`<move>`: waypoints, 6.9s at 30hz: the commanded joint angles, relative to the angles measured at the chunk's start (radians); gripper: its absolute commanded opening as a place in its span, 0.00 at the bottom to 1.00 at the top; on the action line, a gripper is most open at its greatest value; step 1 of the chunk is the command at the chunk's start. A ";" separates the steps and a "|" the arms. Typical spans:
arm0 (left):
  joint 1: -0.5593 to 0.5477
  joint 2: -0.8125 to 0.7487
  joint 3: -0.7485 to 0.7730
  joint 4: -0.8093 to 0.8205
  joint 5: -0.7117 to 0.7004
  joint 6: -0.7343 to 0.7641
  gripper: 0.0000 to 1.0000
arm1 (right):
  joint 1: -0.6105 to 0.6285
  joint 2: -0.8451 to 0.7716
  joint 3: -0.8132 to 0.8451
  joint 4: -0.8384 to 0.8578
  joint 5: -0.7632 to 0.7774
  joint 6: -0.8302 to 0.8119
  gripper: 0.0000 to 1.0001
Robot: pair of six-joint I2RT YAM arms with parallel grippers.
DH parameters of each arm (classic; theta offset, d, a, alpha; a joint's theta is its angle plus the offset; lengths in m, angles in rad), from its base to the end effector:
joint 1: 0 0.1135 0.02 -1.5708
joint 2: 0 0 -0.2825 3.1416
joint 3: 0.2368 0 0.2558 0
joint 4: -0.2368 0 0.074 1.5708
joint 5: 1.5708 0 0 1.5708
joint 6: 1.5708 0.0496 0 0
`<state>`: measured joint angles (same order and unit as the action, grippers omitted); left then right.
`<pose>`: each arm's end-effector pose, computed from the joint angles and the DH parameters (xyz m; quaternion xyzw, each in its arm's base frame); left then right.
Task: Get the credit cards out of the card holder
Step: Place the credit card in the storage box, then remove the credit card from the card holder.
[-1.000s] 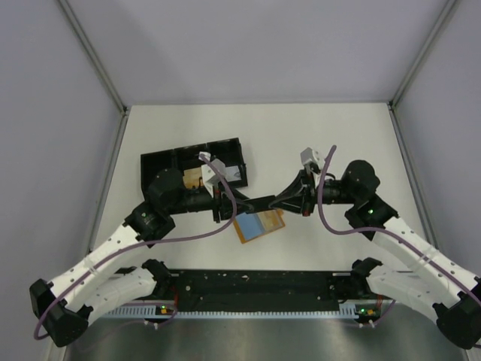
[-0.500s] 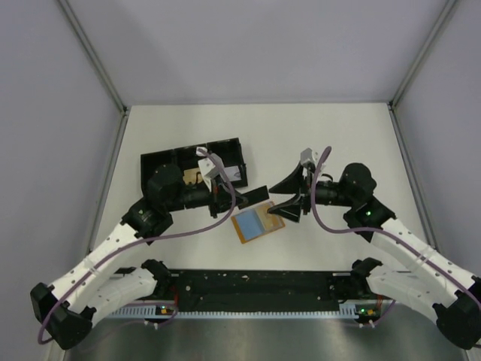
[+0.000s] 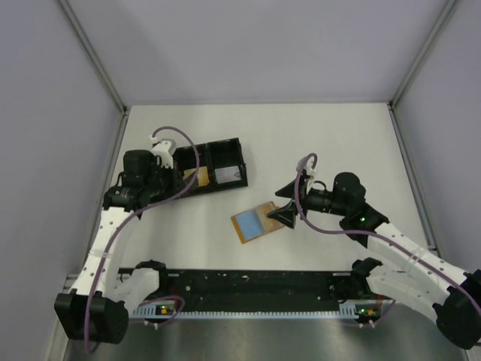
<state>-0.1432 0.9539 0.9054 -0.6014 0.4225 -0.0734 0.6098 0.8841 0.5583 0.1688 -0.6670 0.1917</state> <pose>0.1978 -0.0491 0.3197 0.1237 0.8722 -0.2337 0.4116 0.1523 0.1439 0.2916 -0.3571 0.6587 0.4686 0.4680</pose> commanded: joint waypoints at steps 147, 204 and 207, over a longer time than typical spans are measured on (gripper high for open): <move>-0.657 0.615 -0.421 1.109 -0.318 -1.037 0.52 | -0.004 0.584 -0.005 0.008 0.244 0.339 0.11; -0.657 0.649 -0.608 1.580 -0.251 -1.114 0.00 | -0.073 0.566 -0.029 0.208 0.130 0.368 0.38; -0.657 0.648 -0.614 1.600 -0.251 -1.111 0.00 | -0.081 0.572 -0.032 0.222 0.109 0.370 0.38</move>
<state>-0.7956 1.6020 0.3061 0.8841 0.1570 -1.1805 0.5465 1.4559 0.5308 0.2848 -0.4900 0.5518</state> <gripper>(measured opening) 0.009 0.382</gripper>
